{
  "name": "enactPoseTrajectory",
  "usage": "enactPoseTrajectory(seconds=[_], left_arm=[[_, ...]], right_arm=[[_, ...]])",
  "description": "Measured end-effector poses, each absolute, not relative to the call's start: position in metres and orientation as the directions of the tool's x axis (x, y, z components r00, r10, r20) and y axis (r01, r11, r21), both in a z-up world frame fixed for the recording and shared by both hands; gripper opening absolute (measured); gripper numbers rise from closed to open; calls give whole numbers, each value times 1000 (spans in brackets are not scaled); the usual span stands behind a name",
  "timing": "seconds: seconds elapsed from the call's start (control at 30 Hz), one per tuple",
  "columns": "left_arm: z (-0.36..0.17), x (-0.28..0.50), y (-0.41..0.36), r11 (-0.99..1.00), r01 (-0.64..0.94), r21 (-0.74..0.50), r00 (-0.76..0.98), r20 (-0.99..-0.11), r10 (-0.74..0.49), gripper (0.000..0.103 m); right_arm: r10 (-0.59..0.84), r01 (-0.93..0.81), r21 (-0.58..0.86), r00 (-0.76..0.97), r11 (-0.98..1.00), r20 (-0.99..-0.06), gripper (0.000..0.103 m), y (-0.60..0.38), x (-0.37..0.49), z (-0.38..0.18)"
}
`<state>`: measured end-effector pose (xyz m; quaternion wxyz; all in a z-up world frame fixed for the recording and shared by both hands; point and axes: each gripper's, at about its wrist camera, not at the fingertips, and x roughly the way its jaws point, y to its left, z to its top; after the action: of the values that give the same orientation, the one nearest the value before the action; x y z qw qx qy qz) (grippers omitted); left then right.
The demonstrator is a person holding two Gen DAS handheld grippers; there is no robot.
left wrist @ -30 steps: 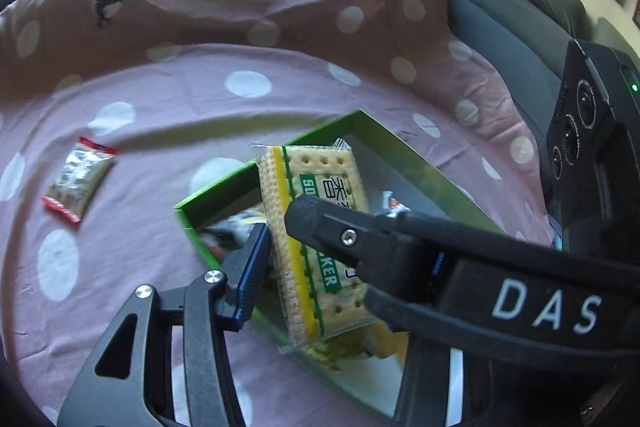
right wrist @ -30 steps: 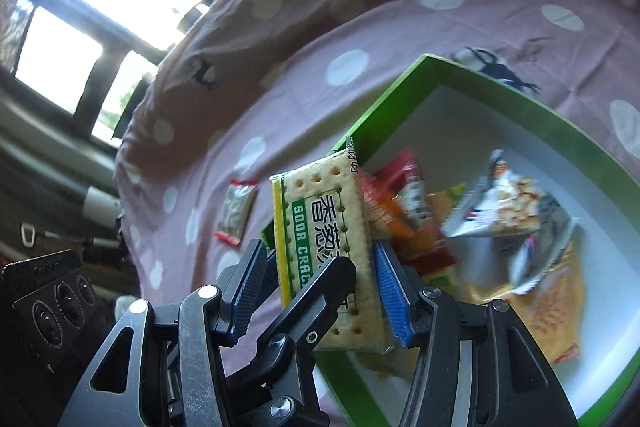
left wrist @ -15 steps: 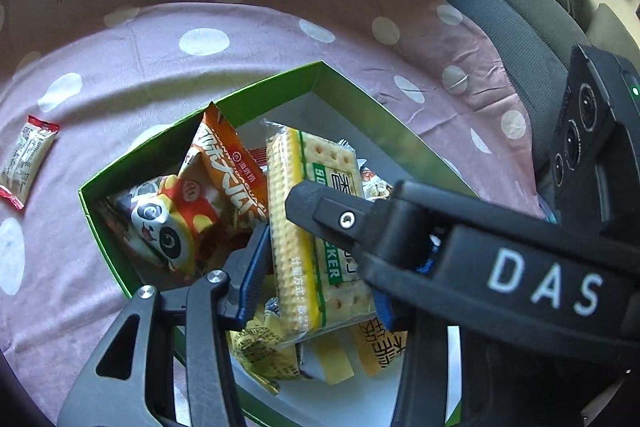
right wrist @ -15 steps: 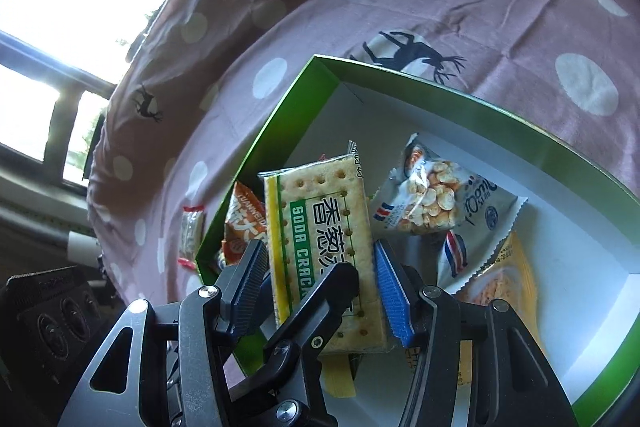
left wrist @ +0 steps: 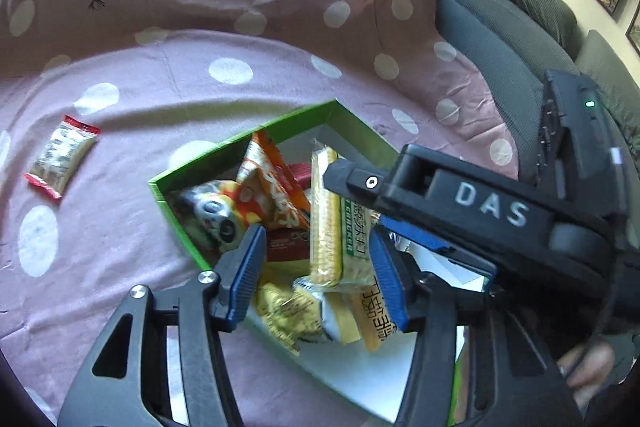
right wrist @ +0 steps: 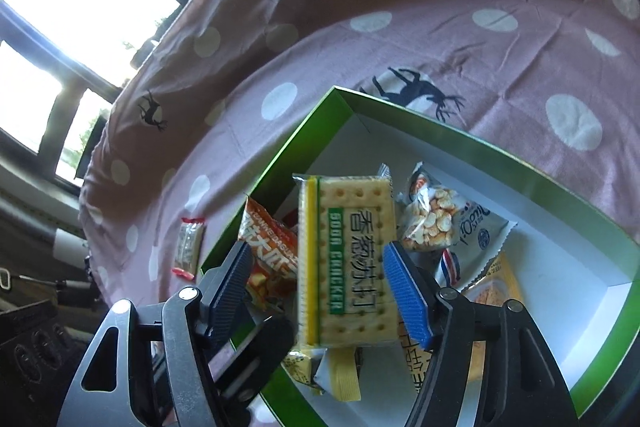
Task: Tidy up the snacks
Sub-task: 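Carry the cracker pack into the green box and open the right gripper, then move the right tool to the white-and-red sachet on the cloth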
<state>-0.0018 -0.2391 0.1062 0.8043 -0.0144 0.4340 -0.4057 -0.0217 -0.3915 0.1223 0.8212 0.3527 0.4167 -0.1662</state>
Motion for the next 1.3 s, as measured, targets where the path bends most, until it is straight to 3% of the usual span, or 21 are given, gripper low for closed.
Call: enactPoseTrajectory(seconds=[0.2,0.33,0.6,0.8,1.0,1.13,1.2,1.3], left_arm=[[126,-8,-166,746,570,-345,425,-654,-626,72],[124,-5,-111,845,444,-297,552,-653,-519,81],[85,29,-31,930,177,-322,611,-705,-360,81],[62,50,-1,946,17,-324,578,-769,-274,80],[52,66,17,947,-90,-309,544,-811,-213,80],[50,77,18,941,-130,-313,554,-810,-193,80],[47,82,12,950,-106,-294,538,-820,-194,80],[41,84,9,960,-104,-258,522,-836,-168,80]], right_arm=[[-18,522,411,635,747,-772,76,-370,-16,137],[-51,472,363,662,803,-748,82,-347,-9,147],[37,325,346,680,880,-732,82,-279,30,146],[159,251,344,551,905,-819,82,-230,115,104],[115,364,266,386,892,-915,82,-204,208,32],[-83,335,39,342,941,-936,82,-177,242,16],[-125,326,-8,340,945,-932,81,-171,243,9],[-118,283,-11,366,959,-923,70,-169,233,12]])
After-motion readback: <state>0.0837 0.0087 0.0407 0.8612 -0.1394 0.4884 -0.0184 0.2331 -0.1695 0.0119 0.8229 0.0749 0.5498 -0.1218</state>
